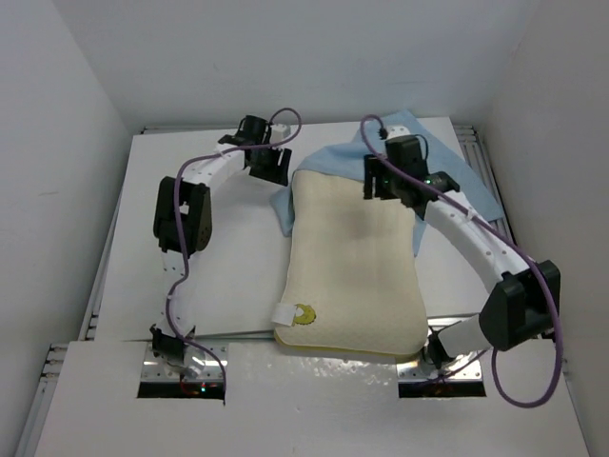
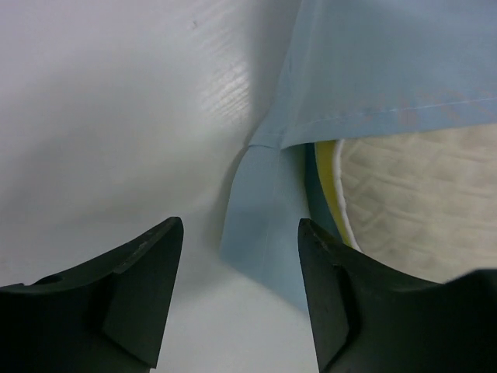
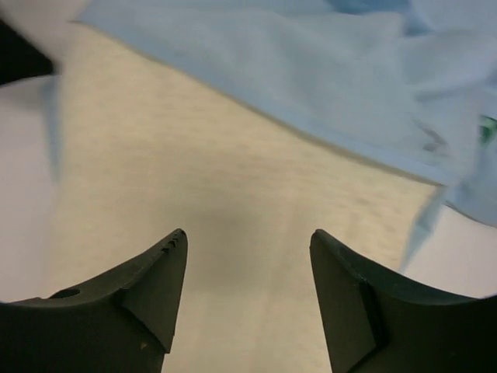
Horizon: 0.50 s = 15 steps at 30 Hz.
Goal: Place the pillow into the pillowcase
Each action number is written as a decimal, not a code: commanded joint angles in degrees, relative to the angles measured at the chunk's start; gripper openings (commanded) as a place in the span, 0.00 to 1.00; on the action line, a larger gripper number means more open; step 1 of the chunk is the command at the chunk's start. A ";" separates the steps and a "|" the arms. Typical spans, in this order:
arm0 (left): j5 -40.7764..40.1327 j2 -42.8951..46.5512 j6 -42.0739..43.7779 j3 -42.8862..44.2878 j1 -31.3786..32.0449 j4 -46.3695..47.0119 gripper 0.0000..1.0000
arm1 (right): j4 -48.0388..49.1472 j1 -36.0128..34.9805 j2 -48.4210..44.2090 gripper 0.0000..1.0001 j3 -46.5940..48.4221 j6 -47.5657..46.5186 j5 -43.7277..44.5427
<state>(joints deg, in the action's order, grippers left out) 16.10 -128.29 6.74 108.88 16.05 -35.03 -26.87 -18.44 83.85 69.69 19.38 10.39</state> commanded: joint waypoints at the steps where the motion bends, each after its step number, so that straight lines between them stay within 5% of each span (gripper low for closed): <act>1: 1.84 -0.90 -2.35 2.38 0.65 4.26 0.60 | 4.36 -8.35 -1.59 0.64 -0.43 4.16 4.97; 8: 2.18 -3.20 -3.93 0.55 0.65 4.09 0.60 | 12.88 -23.12 9.56 0.76 2.29 10.50 13.16; 15: 7.72 -2.93 -5.69 -6.66 0.65 5.32 0.44 | 13.86 -23.66 24.05 0.80 9.67 15.52 11.23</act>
<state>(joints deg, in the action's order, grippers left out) 20.56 -132.25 2.26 104.42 16.45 -31.42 -16.27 -42.46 105.78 75.61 32.01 19.75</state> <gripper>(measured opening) 0.455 0.800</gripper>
